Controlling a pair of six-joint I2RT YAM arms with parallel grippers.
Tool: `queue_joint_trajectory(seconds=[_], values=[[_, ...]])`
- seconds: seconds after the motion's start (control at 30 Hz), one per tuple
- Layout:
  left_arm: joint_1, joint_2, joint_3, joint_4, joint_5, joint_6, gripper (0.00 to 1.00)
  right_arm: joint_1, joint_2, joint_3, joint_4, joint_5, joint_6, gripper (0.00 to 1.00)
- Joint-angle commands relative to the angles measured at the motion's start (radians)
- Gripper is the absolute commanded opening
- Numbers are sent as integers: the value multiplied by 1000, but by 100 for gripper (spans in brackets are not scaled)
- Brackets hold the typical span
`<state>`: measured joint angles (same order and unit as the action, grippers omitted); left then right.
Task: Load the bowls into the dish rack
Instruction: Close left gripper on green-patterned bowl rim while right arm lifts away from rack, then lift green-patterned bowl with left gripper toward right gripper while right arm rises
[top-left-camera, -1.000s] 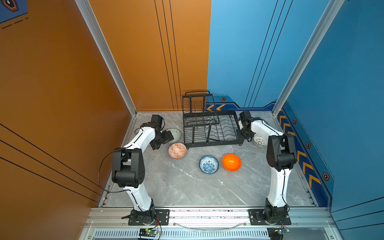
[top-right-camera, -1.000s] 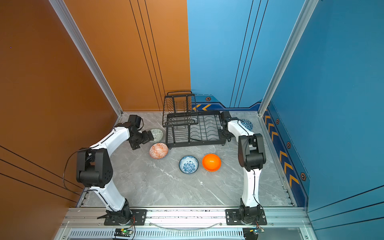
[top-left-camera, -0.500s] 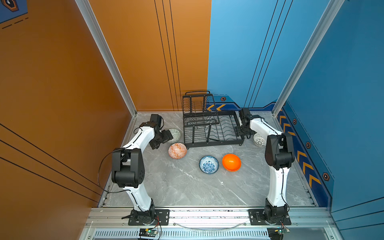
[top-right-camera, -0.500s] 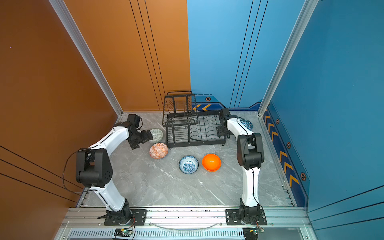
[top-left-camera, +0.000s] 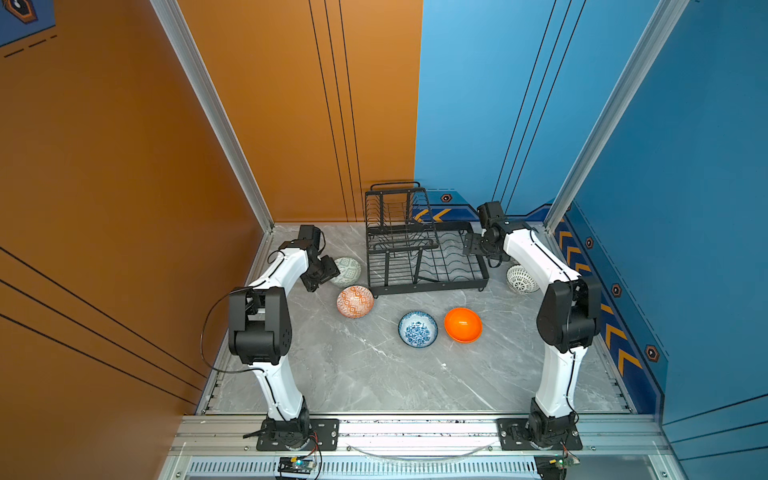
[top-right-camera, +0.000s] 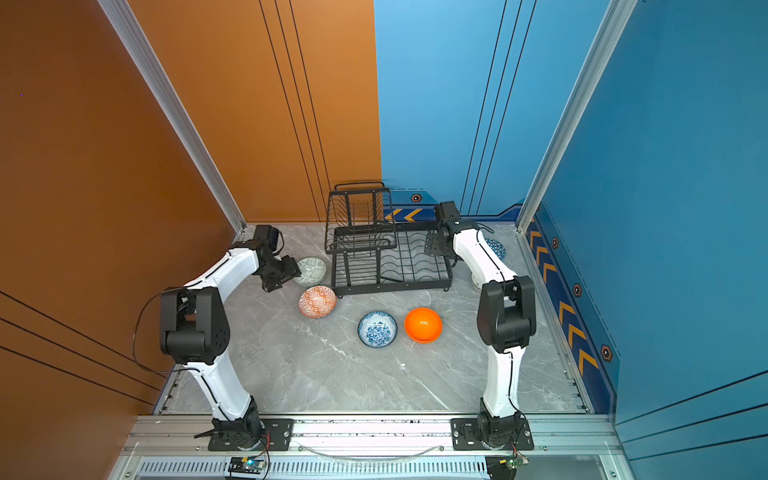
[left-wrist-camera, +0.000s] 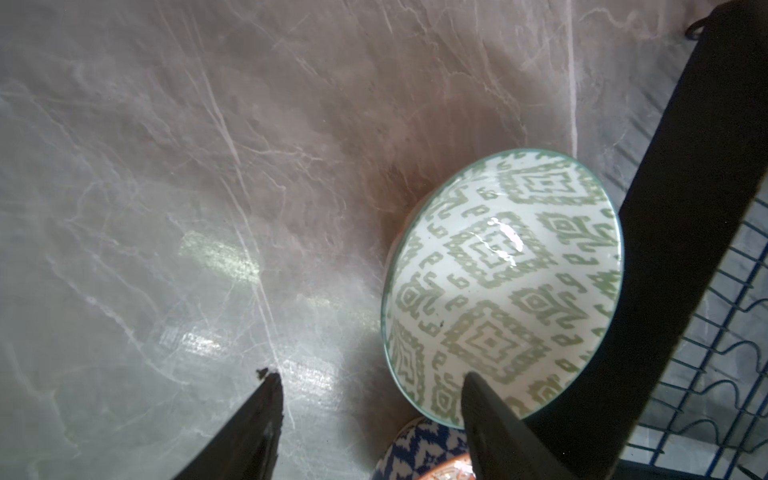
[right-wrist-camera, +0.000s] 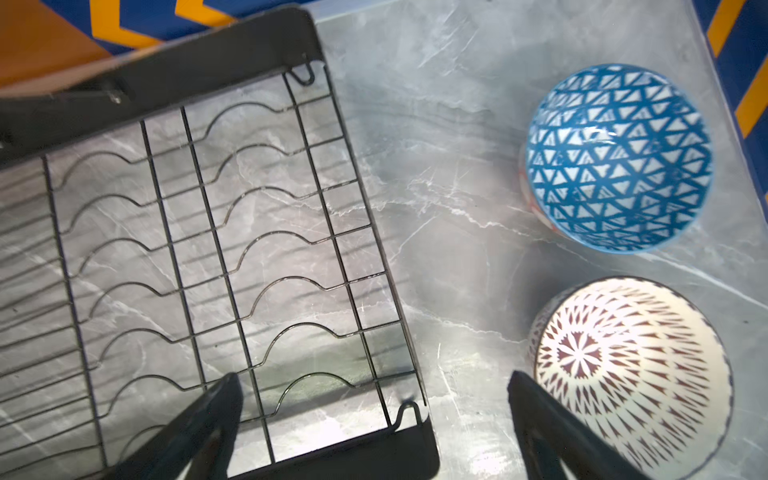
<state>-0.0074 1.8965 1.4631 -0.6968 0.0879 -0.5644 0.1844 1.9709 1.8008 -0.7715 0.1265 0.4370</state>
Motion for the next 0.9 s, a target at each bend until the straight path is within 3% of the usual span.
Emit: queue_joint_trajectory(seconds=[0.0,0.4,0.67,0.87], values=[[-2,29,36,13,13,21,59,-6,-59,12,-37,-29,106,100],[-1,120,68,56,37,10,46,0,-108,140,-48,-73,139,100],[5,136,95,57,37,4,15,9,-92,200,-52,-103,185,100],[43,79,110,53,15,-9,2,23,-63,240,-52,-120,202,100]])
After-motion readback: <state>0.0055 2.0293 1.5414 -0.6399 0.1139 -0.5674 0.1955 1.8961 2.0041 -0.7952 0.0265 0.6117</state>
